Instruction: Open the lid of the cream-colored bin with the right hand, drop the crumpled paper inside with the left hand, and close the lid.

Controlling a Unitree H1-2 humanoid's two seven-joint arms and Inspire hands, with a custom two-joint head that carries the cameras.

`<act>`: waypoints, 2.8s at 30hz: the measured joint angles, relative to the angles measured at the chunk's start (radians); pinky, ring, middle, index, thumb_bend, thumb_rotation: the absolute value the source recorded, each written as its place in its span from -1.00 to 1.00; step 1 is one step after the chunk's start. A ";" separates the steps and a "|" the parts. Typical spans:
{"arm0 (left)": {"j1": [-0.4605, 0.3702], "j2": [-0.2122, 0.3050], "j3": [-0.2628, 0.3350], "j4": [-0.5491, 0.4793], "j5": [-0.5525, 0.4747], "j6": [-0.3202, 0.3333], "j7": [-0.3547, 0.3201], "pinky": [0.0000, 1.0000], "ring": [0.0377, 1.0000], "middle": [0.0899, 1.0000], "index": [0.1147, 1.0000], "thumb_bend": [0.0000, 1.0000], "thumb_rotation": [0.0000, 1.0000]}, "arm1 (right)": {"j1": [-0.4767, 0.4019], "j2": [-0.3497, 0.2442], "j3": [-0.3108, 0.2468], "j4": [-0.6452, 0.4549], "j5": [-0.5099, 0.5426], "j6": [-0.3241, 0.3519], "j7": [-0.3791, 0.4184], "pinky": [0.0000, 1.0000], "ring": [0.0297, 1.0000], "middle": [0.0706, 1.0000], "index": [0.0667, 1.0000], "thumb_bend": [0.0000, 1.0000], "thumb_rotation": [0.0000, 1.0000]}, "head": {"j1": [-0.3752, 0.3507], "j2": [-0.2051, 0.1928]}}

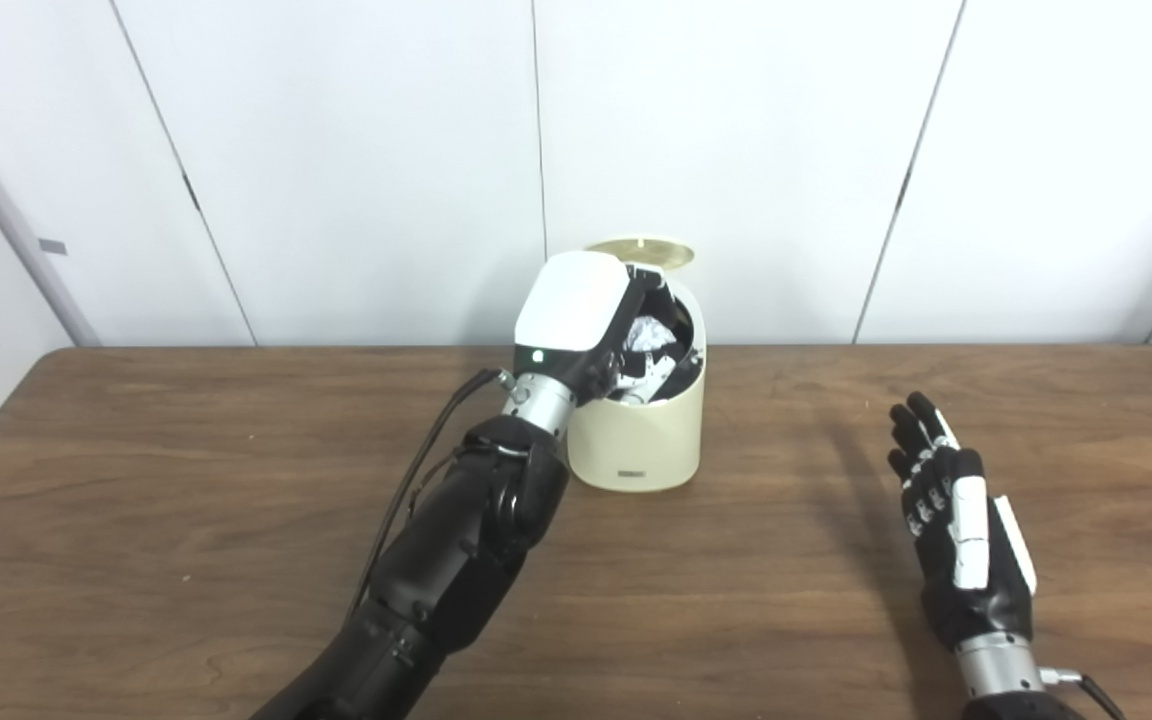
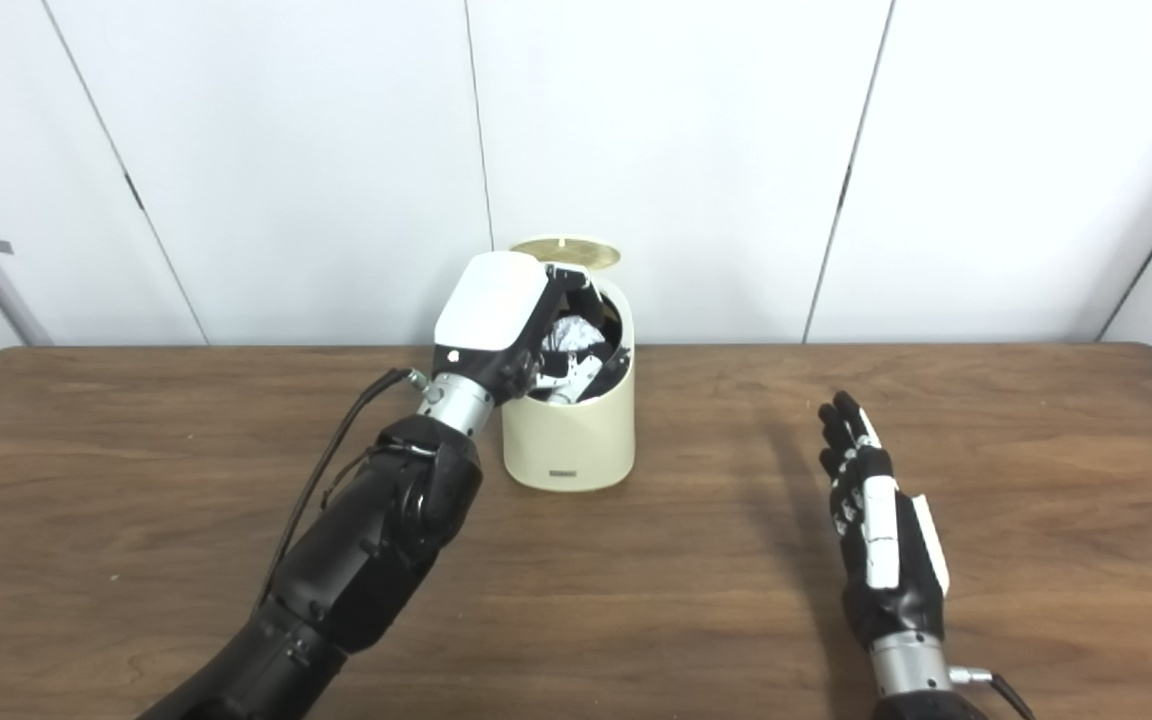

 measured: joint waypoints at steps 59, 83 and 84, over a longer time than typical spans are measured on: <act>0.015 -0.008 0.004 -0.055 -0.018 0.065 -0.031 -0.38 -0.18 0.00 -0.20 -0.06 -1.00 | -0.002 -0.004 0.002 0.005 0.006 0.003 0.001 1.00 0.96 0.84 0.89 0.07 1.00 | 0.012 -0.009; 0.019 -0.009 0.017 -0.042 -0.037 0.015 0.038 -0.38 -0.20 -0.08 -0.14 -0.06 -1.00 | -0.004 -0.006 0.002 0.007 0.014 0.018 0.011 1.00 0.98 0.83 0.91 0.03 1.00 | 0.017 -0.011; 0.020 -0.009 0.017 -0.044 -0.037 0.015 0.038 -0.39 -0.20 -0.08 -0.13 -0.06 -1.00 | -0.004 -0.006 0.002 0.008 0.017 0.018 0.011 1.00 0.98 0.83 0.91 0.03 1.00 | 0.017 -0.011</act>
